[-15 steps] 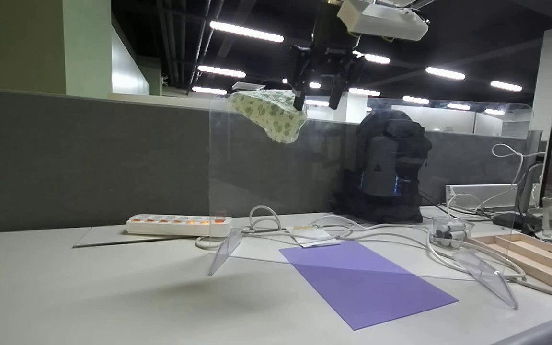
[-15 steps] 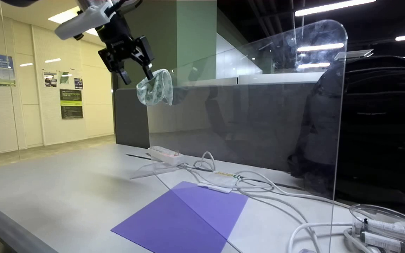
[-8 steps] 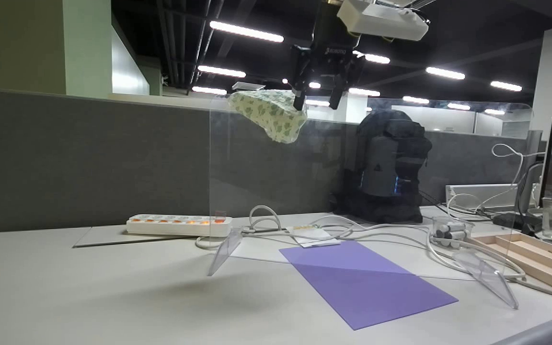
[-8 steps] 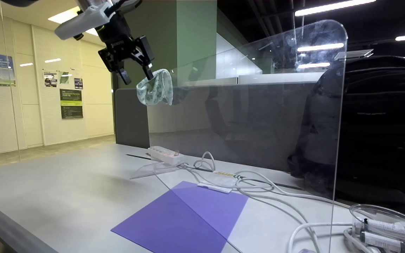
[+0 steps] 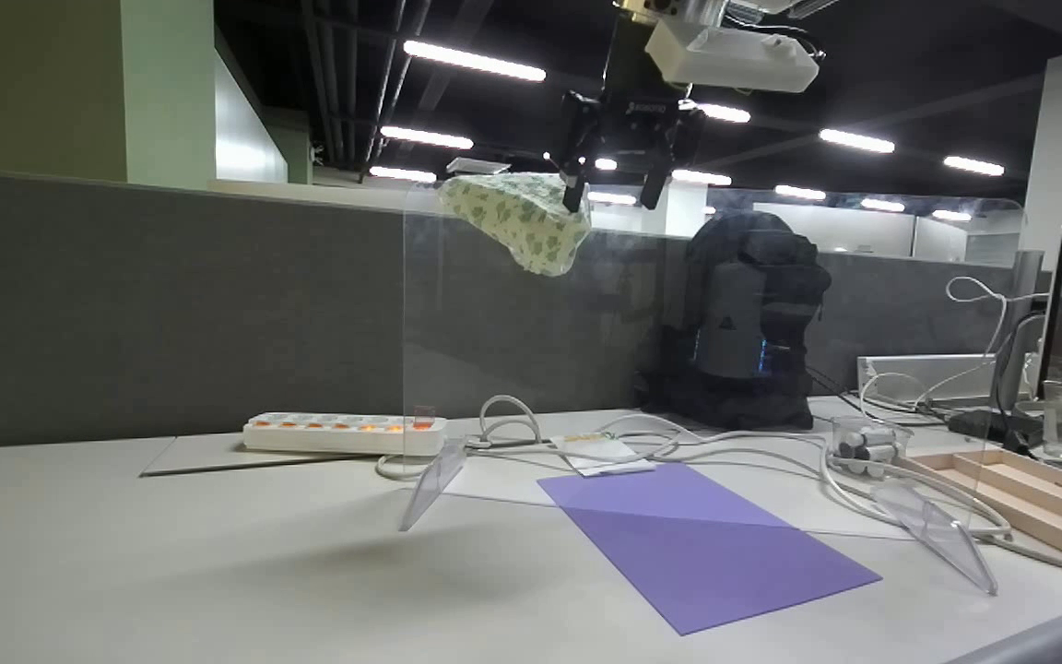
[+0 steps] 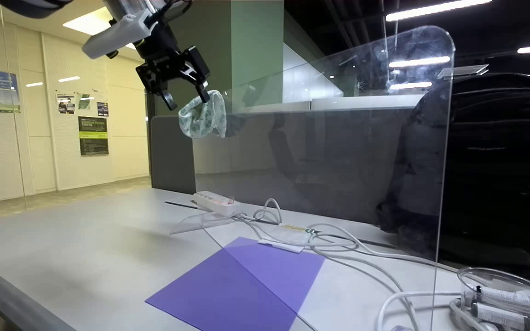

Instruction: Unhang the white cloth from the glass panel

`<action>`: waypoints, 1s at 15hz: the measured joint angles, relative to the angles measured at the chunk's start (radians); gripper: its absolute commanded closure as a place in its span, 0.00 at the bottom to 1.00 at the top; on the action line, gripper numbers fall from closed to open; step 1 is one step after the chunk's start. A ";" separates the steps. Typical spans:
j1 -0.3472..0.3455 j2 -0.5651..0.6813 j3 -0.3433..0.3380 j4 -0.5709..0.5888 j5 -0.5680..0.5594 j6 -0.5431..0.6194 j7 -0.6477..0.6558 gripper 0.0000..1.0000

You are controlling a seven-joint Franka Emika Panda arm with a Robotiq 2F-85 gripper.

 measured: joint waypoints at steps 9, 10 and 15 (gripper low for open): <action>-0.021 0.072 0.054 0.000 0.026 0.159 0.048 0.68; -0.018 0.076 0.059 0.000 0.037 0.169 0.048 0.76; 0.021 0.076 0.066 0.000 0.094 0.189 0.047 1.00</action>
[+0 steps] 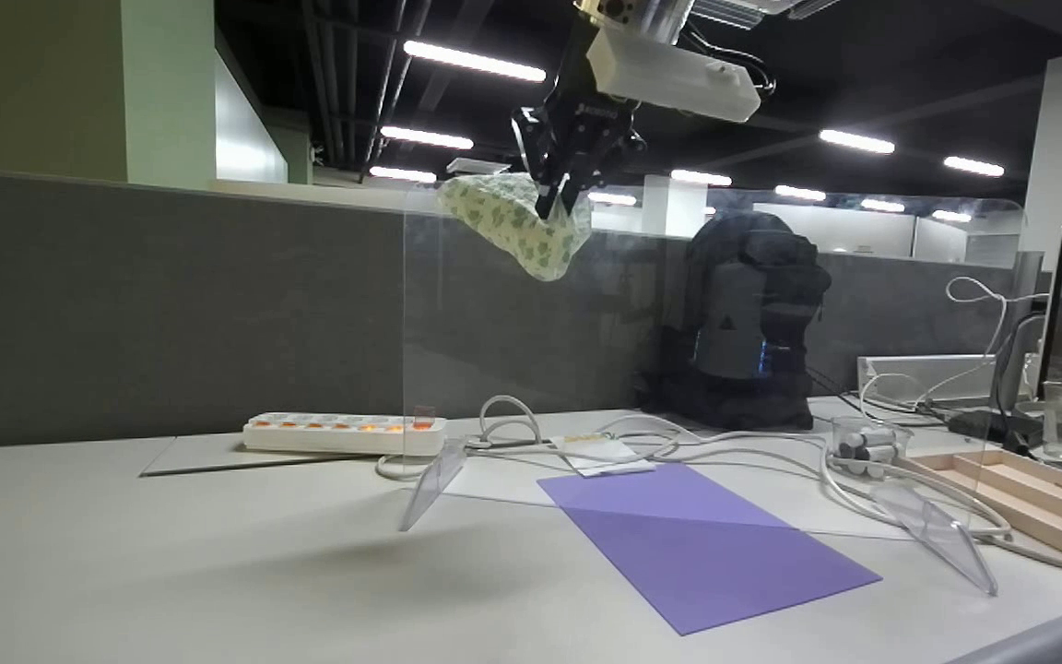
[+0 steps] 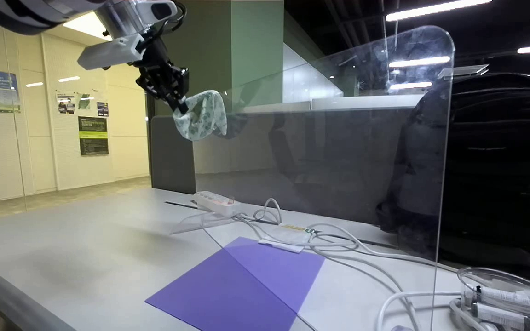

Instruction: Unhang the white cloth from the glass panel

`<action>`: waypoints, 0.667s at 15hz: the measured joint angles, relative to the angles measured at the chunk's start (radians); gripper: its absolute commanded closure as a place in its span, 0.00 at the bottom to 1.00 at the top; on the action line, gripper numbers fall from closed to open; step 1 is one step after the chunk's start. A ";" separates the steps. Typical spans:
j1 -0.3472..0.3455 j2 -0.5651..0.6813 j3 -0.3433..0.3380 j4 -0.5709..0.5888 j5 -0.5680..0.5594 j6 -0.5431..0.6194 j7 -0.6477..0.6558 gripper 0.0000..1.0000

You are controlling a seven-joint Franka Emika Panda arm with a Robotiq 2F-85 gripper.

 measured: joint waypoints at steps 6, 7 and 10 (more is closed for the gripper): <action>0.113 0.002 -0.044 -0.001 0.055 -0.031 -0.011 1.00; 0.133 0.002 -0.050 -0.003 0.060 -0.046 -0.015 1.00; 0.178 0.009 -0.057 -0.018 0.064 -0.083 -0.018 1.00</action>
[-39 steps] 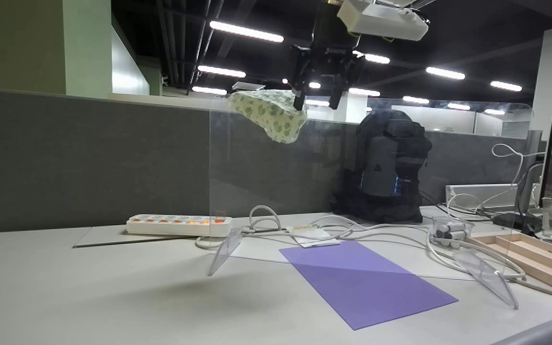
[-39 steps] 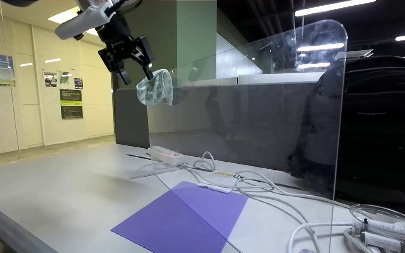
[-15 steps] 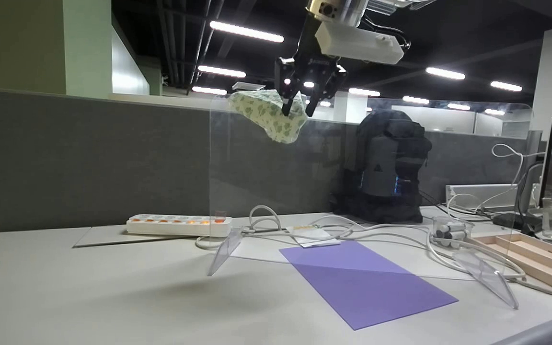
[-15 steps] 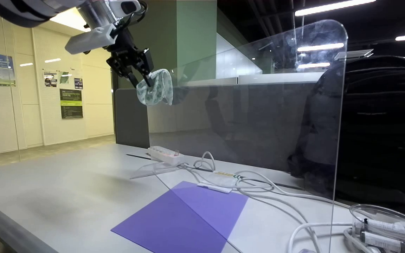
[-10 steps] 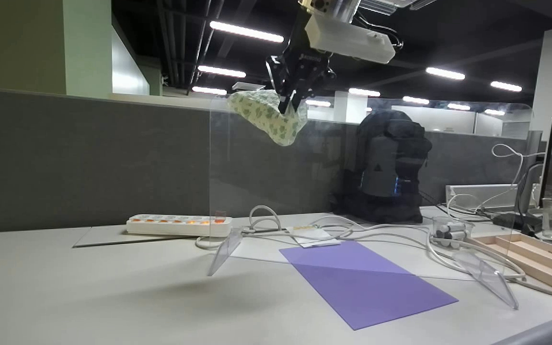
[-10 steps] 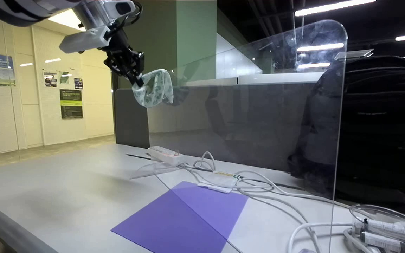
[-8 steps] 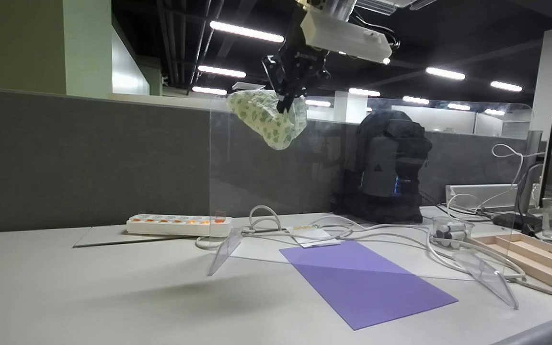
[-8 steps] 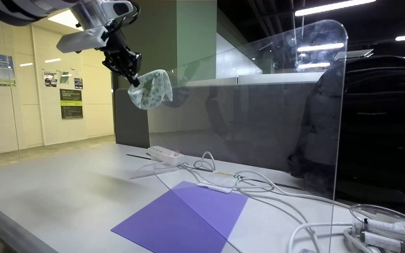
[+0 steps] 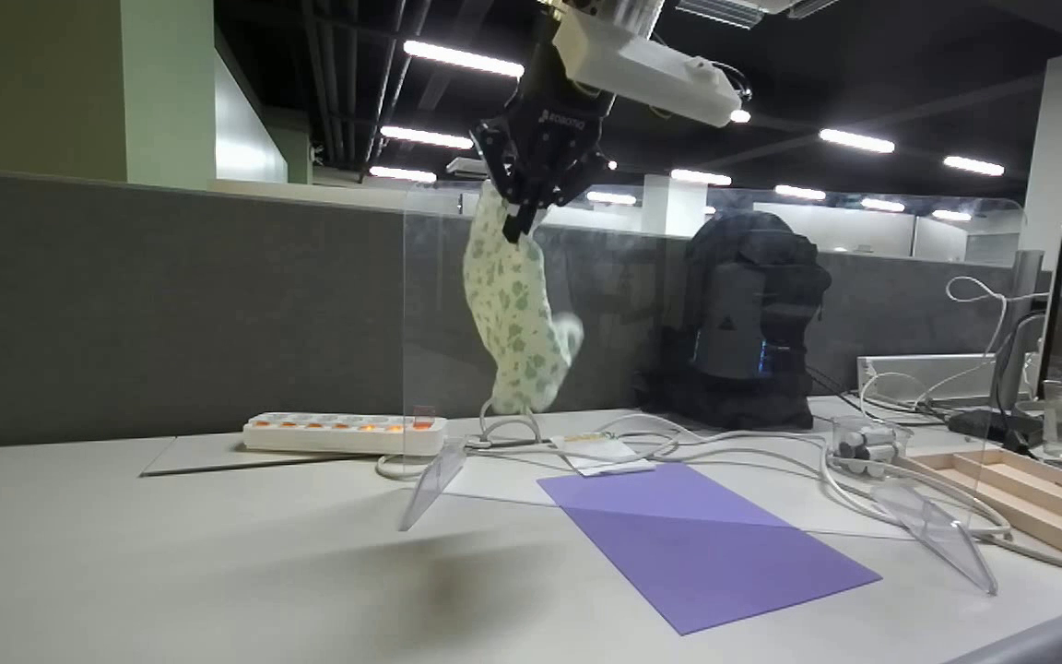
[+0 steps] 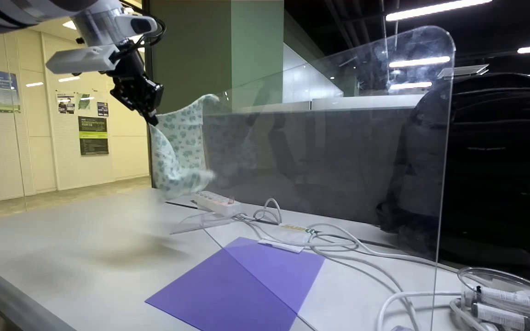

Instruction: Unhang the white cloth from the glass panel

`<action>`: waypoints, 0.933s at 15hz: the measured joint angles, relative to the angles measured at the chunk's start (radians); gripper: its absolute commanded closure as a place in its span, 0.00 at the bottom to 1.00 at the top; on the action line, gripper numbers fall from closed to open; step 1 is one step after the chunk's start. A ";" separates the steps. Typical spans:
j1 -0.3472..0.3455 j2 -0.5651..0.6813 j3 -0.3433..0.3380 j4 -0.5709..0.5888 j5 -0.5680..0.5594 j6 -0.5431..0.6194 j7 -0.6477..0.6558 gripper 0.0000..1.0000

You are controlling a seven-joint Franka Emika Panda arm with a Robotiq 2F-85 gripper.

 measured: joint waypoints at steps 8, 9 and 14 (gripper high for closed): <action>-0.003 0.066 0.041 -0.019 -0.031 0.006 0.000 1.00; -0.008 0.074 0.048 -0.019 -0.038 0.007 0.000 0.74; -0.068 0.117 0.114 -0.019 -0.080 0.003 0.008 0.48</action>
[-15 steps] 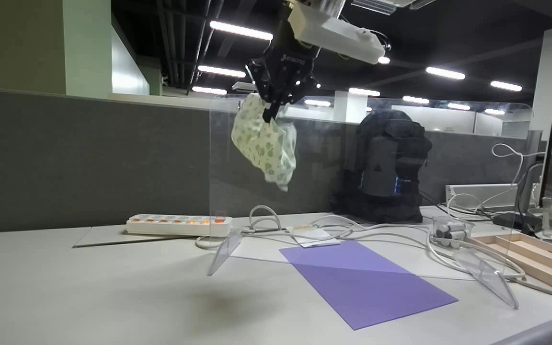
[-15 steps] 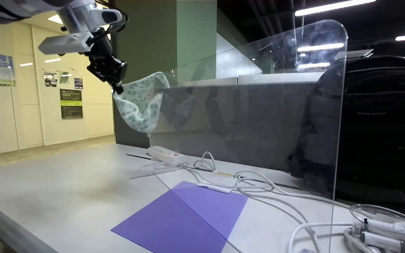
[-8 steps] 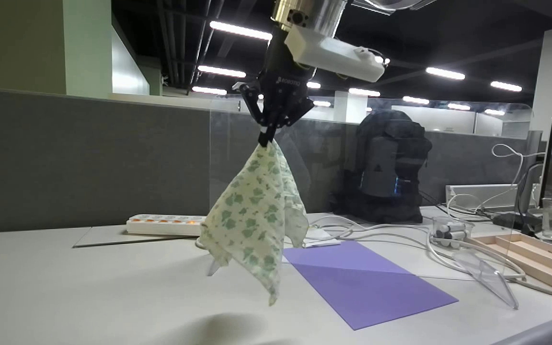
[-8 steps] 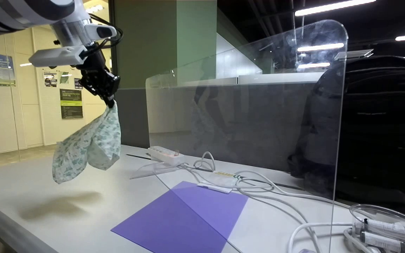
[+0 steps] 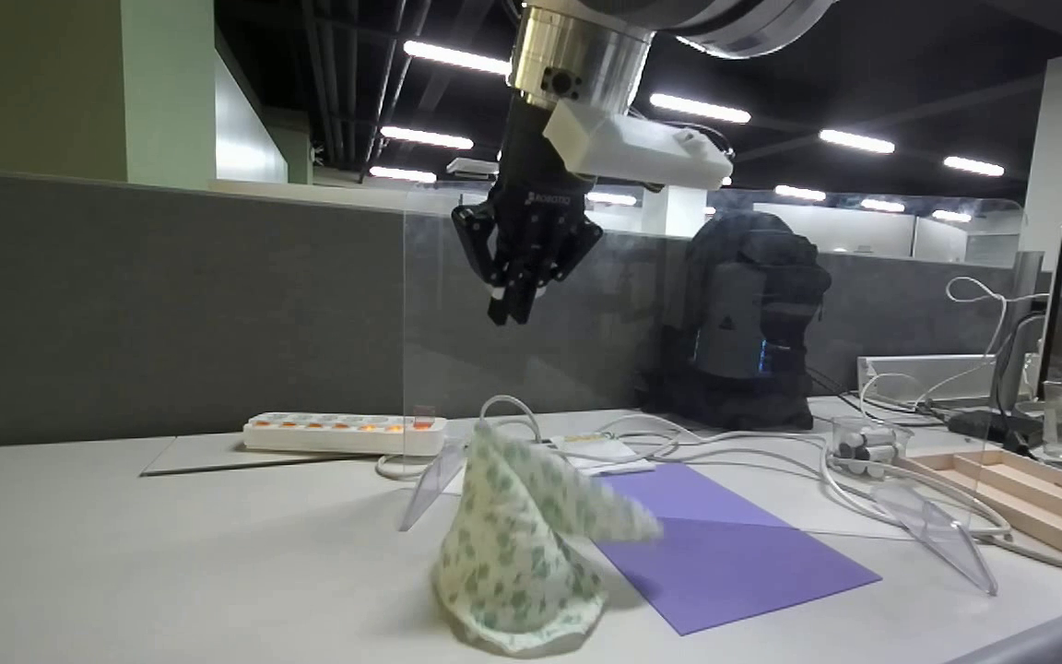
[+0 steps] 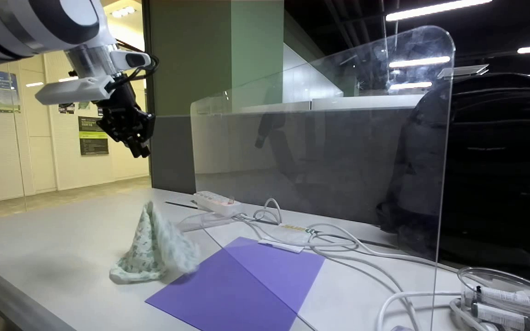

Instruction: Unhang the white cloth from the glass panel

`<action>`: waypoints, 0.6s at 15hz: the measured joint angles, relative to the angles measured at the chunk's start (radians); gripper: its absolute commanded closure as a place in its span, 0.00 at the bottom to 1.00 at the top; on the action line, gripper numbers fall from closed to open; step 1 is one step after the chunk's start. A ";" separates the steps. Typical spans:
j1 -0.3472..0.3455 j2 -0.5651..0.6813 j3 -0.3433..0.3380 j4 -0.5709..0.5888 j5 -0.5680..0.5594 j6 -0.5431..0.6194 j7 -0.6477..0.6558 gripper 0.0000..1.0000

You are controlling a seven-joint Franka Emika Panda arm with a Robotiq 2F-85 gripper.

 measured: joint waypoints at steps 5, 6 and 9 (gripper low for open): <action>-0.082 0.012 0.058 0.000 -0.049 -0.006 0.009 0.14; -0.102 0.012 0.070 0.000 -0.061 -0.008 0.012 0.06; -0.152 0.011 0.102 0.000 -0.082 -0.015 0.016 0.00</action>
